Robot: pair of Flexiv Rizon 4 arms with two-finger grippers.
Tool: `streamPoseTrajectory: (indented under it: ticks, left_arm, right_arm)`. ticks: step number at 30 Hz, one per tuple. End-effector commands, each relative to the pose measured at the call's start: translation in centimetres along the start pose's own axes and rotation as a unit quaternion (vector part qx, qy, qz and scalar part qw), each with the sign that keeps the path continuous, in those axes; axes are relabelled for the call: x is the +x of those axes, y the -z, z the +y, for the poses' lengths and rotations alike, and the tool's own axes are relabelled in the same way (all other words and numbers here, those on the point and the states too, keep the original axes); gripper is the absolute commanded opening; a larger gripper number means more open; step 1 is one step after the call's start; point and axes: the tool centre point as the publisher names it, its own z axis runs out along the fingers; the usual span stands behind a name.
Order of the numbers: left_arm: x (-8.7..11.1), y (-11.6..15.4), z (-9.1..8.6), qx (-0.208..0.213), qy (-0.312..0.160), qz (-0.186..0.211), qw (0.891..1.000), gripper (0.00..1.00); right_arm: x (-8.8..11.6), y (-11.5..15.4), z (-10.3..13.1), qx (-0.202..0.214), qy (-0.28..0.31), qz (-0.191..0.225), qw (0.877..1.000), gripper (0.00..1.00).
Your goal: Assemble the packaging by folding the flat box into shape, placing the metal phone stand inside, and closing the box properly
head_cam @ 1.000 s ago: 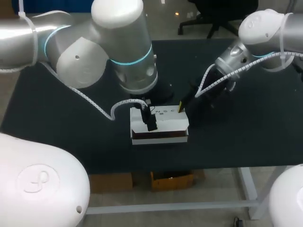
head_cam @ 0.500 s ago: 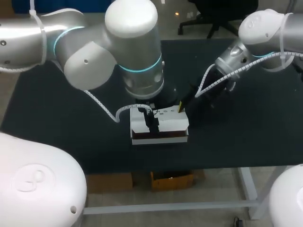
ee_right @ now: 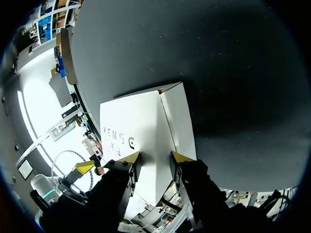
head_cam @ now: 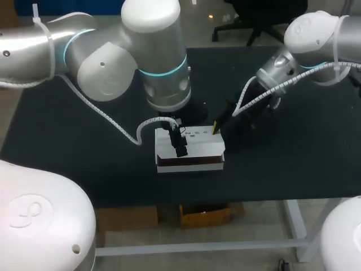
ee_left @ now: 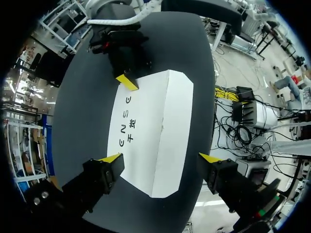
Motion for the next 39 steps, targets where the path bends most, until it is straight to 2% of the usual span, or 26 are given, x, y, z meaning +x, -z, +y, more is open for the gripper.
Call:
streamPoseTrajectory:
  ticks: [1, 7, 11, 31, 32, 39]
  left_arm:
    - [-0.1, -0.3, -0.1, -0.001, 0.0, 0.006, 1.0, 1.0]
    - [0.3, -0.6, 0.0, 0.0, 0.002, 0.001, 1.0, 1.0]
    - [0.1, -0.7, 0.0, 0.007, 0.029, 0.011, 0.999, 1.0]
    - [0.2, -0.9, -0.1, 0.008, 0.032, 0.009, 0.999, 1.0]
    - [0.1, -1.1, -0.1, 0.007, 0.031, -0.006, 0.999, 1.0]
    - [-0.7, -1.4, 0.4, 0.012, -0.005, -0.025, 1.0, 1.0]
  right_arm:
    - [0.0, 0.0, 0.0, 0.001, 0.0, 0.001, 1.0, 0.36]
    - [0.0, 0.0, 0.0, 0.001, 0.0, 0.001, 1.0, 0.36]
    - [0.0, 0.0, 0.0, 0.001, 0.0, 0.001, 1.0, 0.36]
    - [0.0, 0.0, 0.0, 0.001, 0.0, 0.001, 1.0, 0.35]
    - [0.0, 0.0, 0.0, 0.001, 0.0, 0.001, 1.0, 0.35]
    - [0.0, 0.0, 0.0, 0.001, 0.0, 0.001, 1.0, 0.36]
